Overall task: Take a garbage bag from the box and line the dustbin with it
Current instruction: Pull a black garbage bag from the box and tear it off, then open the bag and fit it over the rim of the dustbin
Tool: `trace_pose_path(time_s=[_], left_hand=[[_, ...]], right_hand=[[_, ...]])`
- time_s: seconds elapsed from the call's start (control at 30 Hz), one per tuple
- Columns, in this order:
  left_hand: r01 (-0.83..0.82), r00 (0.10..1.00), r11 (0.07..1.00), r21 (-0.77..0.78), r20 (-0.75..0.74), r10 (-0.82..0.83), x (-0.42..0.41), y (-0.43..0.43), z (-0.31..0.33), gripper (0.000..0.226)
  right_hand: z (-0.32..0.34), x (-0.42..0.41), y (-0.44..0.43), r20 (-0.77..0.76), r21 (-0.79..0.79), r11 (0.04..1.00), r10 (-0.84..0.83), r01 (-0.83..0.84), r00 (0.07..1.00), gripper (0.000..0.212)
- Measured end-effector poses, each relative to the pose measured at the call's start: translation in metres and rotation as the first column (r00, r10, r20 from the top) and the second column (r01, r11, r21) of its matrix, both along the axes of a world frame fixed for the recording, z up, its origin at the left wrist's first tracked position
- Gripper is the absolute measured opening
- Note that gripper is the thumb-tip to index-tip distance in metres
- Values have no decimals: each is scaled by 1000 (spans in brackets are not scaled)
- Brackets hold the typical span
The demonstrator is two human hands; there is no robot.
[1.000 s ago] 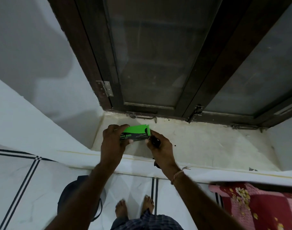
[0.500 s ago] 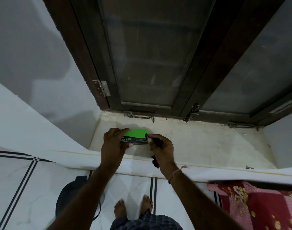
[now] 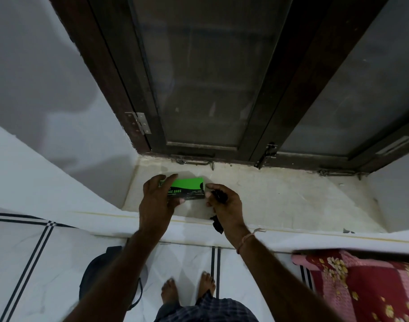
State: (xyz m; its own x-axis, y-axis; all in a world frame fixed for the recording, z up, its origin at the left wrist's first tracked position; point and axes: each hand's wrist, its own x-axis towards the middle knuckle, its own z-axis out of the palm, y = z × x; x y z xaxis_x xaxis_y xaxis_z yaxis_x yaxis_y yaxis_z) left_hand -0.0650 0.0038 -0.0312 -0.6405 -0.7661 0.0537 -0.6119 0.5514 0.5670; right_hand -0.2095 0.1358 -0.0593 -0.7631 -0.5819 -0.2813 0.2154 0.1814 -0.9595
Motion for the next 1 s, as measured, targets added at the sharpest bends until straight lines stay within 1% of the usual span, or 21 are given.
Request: trace_pose_path(time_s=[0.17,0.23,0.27,0.33,0.37,0.4,0.43,0.47,0.5,0.53,0.57,0.6,0.67,0.7,0.8,0.87,0.93,1.0], left_hand=[[0,997,996,-86,81,7,2,3,-1,82],[-23,994,993,-120,99,35,3,7,2,82],[-40,996,988,-152,79,53,5,12,4,78],[-47,999,984,-172,-35,42,8,26,12,57],[-29,993,995,-91,-119,18,9,36,19,45],[11,980,998,67,-200,2,10,46,27,35],[60,968,957,285,-251,14,13,56,33,31],[115,955,845,522,-292,51,16,64,41,34],[160,938,689,707,-325,116,18,70,44,42],[186,922,578,794,-344,176,27,74,45,50],[193,913,534,823,-350,208,32,75,46,52],[192,906,540,819,-360,224,44,74,48,51],[143,884,575,806,-365,292,64,71,51,41],[123,860,555,822,-368,354,74,69,51,35],[109,791,495,862,-377,483,115,56,51,32],[93,749,455,886,-363,554,150,46,51,31],[32,712,412,911,-310,630,184,39,50,30],[-21,669,358,933,-253,699,217,30,46,27]], right_hand=[[4,7,2,-15,11,1000,6,-6,1000,23],[11,10,5,-63,31,999,-17,19,998,22],[17,13,8,-106,35,998,-42,45,993,20],[32,21,13,-146,-13,998,-70,68,987,19],[40,27,13,-126,-54,997,-53,47,991,23],[49,35,12,-78,-94,996,-9,2,997,29],[55,45,9,-10,-139,989,39,-40,999,35],[61,56,6,68,-190,980,79,-65,995,40],[64,64,2,131,-229,971,101,-69,986,43],[67,77,-1,165,-235,969,109,-68,980,47],[69,84,-4,192,-217,973,119,-76,974,51],[71,94,-6,216,-185,978,136,-97,967,53],[73,112,-7,275,-148,982,158,-120,948,53],[72,119,-6,281,-153,981,162,-123,946,51],[73,150,-3,232,-198,955,265,-221,936,34],[75,181,-7,200,-168,938,334,-304,921,30],[75,214,-13,176,-130,946,318,-298,932,38],[73,246,-19,162,-131,954,291,-271,943,43]])
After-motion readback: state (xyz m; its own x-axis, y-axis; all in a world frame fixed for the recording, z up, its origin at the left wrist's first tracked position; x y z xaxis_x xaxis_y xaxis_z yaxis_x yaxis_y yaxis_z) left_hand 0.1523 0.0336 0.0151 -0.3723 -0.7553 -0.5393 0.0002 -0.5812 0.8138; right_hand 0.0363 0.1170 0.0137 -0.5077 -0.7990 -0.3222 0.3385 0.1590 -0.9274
